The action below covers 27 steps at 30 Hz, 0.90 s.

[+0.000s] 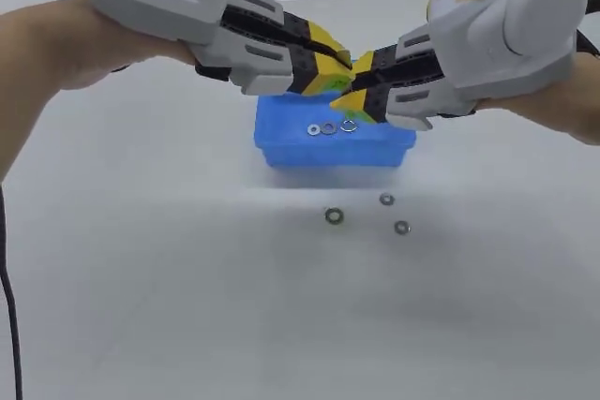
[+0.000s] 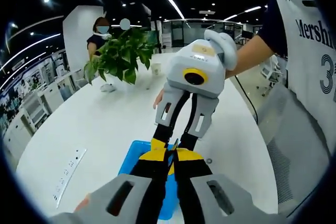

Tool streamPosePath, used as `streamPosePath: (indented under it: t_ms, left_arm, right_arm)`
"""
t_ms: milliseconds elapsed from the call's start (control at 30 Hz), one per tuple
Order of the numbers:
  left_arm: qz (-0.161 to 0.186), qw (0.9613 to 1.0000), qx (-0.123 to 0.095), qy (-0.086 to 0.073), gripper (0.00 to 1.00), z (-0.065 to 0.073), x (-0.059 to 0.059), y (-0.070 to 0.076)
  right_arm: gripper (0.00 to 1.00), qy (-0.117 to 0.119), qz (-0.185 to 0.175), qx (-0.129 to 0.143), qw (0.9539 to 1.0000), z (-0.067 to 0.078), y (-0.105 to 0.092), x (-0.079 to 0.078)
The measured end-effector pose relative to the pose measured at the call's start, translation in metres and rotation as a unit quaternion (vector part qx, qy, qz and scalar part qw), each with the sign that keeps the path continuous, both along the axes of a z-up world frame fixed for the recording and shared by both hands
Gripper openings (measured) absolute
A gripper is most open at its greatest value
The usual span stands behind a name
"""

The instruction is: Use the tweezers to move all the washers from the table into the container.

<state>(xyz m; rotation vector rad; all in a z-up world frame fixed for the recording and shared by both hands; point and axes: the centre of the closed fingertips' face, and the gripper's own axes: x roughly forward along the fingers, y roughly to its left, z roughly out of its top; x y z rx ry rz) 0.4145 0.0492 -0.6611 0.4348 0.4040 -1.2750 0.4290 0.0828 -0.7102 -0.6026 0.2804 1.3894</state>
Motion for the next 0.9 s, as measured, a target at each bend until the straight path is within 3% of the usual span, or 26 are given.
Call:
streamPosePath:
  t_ms: [267, 633, 900]
  left_arm:
    - [-0.005, 1.0, 0.004, -0.005, 0.08, 0.009, -0.023, -0.002]
    - [-0.01, 0.9999, -0.003, 0.012, 0.08, 0.003, -0.061, -0.012]
    - [0.0, 0.9995, -0.012, 0.03, 0.08, -0.005, -0.08, -0.015]
  right_arm:
    - [0.11, -0.005, 0.011, -0.004, 0.9999, 0.009, 0.0, -0.021]
    - [0.11, -0.002, 0.04, -0.025, 0.9989, 0.002, -0.007, -0.059]
    - [0.11, 0.019, 0.039, -0.019, 0.9989, -0.007, -0.008, -0.085]
